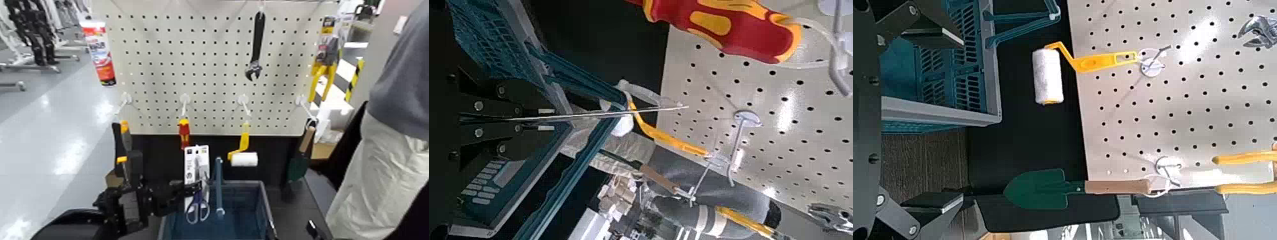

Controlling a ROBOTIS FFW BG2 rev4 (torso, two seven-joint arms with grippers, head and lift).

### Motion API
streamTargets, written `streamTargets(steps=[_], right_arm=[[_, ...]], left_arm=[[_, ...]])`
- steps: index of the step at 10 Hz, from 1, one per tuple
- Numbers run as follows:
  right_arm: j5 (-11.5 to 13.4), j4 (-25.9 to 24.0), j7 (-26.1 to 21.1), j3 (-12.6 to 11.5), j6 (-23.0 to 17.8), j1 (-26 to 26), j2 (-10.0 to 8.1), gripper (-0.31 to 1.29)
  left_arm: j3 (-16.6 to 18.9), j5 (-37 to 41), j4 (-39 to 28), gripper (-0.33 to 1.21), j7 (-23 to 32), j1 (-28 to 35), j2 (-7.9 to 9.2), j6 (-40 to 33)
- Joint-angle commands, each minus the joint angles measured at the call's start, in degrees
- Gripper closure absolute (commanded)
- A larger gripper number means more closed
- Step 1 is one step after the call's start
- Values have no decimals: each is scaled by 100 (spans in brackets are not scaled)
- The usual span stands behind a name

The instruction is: Put the blue scissors into the crate.

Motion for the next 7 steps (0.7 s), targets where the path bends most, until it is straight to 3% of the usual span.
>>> streamTargets(steps=[1,7], right_arm=[[-11,1,15,0,0,-6,-7,21],[-29,18,41,-9,0,-24,-7,21]], left_arm=[[-69,-58,139,119,-2,-26,-1,15],[-139,-154,245,117,-11,-52,8,59]])
